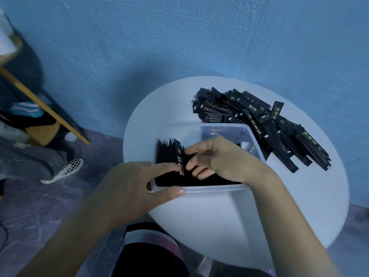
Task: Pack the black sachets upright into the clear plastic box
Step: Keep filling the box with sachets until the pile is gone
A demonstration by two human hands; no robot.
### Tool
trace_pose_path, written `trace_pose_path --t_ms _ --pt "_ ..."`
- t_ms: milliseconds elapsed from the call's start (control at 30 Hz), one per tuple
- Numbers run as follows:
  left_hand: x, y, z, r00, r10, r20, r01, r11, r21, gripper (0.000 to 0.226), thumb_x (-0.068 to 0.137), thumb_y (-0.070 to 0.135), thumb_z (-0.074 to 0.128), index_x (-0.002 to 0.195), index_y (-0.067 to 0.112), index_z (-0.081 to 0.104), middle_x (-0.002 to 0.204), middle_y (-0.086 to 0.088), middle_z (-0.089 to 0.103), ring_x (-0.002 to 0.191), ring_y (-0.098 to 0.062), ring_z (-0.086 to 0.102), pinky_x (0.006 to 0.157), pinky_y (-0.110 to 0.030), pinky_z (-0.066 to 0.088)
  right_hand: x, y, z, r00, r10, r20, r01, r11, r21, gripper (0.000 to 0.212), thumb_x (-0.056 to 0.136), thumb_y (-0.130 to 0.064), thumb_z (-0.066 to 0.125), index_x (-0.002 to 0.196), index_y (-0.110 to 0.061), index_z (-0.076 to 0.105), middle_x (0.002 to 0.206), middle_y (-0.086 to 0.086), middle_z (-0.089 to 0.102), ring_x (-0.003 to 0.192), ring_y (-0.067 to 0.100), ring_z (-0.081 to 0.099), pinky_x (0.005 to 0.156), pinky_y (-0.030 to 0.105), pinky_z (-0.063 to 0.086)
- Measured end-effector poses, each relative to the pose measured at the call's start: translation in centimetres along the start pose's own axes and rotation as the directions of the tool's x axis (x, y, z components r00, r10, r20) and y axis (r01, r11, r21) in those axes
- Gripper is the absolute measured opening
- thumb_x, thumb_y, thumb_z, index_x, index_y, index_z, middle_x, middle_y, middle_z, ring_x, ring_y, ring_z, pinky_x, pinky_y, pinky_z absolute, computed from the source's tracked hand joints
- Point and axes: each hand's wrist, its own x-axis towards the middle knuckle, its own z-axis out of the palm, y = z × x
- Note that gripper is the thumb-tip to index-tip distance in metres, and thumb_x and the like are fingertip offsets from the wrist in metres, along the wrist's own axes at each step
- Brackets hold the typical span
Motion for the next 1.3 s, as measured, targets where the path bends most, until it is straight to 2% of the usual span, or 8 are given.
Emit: trace_pose_path --t_ms 200,333,433,600,733,1000,1133,1300 --pt "0.0 0.3 -0.3 1.0 -0.014 0.004 0.014 1.0 -0.007 0.064 0.069 0.093 0.029 0.123 0.065 0.05 0.065 0.011 0.054 0.087 0.01 0.053 0.058 -0.017 0.033 -2.7 2.1 -3.4 0.918 -0.123 -0.377 0.145 0.989 0.029 0.021 0.101 -0.005 0.055 0.115 -0.01 0.07 0.08 0.005 0.074 0.072 0.016 0.07 0.071 0.029 0.058" --pt "0.1 1.0 -0.5 1.0 -0.016 0.007 0.016 1.0 -0.001 0.065 0.069 0.092 0.031 0.122 0.064 0.054 0.088 0.038 0.054 0.085 0.012 0.053 0.057 -0.016 0.031 -4.9 4.5 -6.7 0.66 -0.213 -0.72 0.225 0.971 -0.082 0.021 0.098 -0.012 0.058 0.096 -0.024 0.074 0.075 -0.003 0.074 0.071 0.016 0.071 0.07 0.035 0.058" --pt "0.1 1.2 -0.7 0.999 -0.045 0.009 0.045 0.999 -0.029 0.064 0.069 0.093 0.032 0.12 0.064 0.057 0.088 0.041 0.054 0.081 0.012 0.054 0.056 -0.014 0.031 -5.7 6.4 -8.3 0.497 -0.237 -0.835 -0.02 0.959 -0.284 0.016 0.093 -0.023 0.061 0.1 -0.028 0.074 0.088 -0.01 0.076 0.086 0.017 0.069 0.082 0.033 0.052" --pt "0.3 1.7 -0.1 0.998 -0.059 -0.006 0.058 0.987 -0.147 0.066 0.066 0.086 0.045 0.119 0.052 0.064 0.088 0.05 0.052 0.081 0.02 0.054 0.061 -0.007 0.04 -5.7 10.2 -10.0 0.616 -0.087 -0.783 -0.351 0.859 -0.372 0.029 0.089 -0.018 0.069 0.118 -0.023 0.068 0.105 0.002 0.072 0.1 0.028 0.062 0.082 0.033 0.042" --pt "0.3 1.8 0.5 0.998 -0.048 -0.039 0.039 0.978 -0.205 0.054 0.074 0.062 0.06 0.119 0.036 0.071 0.085 0.059 0.047 0.082 0.03 0.048 0.075 0.004 0.034 -5.3 11.0 -10.1 0.668 -0.036 -0.744 -0.346 0.87 -0.352 0.027 0.087 -0.017 0.072 0.112 -0.024 0.066 0.09 0.0 0.064 0.088 0.025 0.058 0.073 0.031 0.04" --pt "0.1 1.6 0.2 0.999 -0.042 -0.021 0.037 0.979 -0.2 0.052 0.074 0.064 0.06 0.117 0.038 0.071 0.083 0.058 0.047 0.08 0.029 0.049 0.072 0.002 0.036 -4.7 9.4 -11.2 0.651 -0.041 -0.758 -0.244 0.934 -0.261 0.015 0.09 -0.028 0.074 0.082 -0.021 0.063 0.069 -0.007 0.061 0.059 0.009 0.055 0.059 0.028 0.038" --pt "0.1 1.5 -0.6 0.999 -0.026 0.029 0.027 0.997 -0.07 0.068 0.067 0.096 0.034 0.122 0.062 0.057 0.099 0.047 0.051 0.086 0.015 0.055 0.061 -0.011 0.037 -3.2 9.1 -11.9 0.616 -0.032 -0.787 -0.28 0.925 -0.257 0.013 0.09 -0.029 0.073 0.09 -0.019 0.065 0.081 -0.002 0.067 0.069 0.015 0.058 0.073 0.032 0.041" --pt "0.0 1.7 -0.9 0.998 -0.047 0.036 0.049 0.996 -0.079 0.068 0.068 0.094 0.031 0.123 0.062 0.055 0.101 0.052 0.047 0.088 0.013 0.055 0.063 -0.015 0.037 -2.2 9.8 -12.3 0.644 0.0 -0.765 -0.282 0.93 -0.237 0.02 0.086 -0.025 0.077 0.097 -0.023 0.06 0.085 -0.003 0.063 0.078 0.025 0.06 0.071 0.033 0.044"
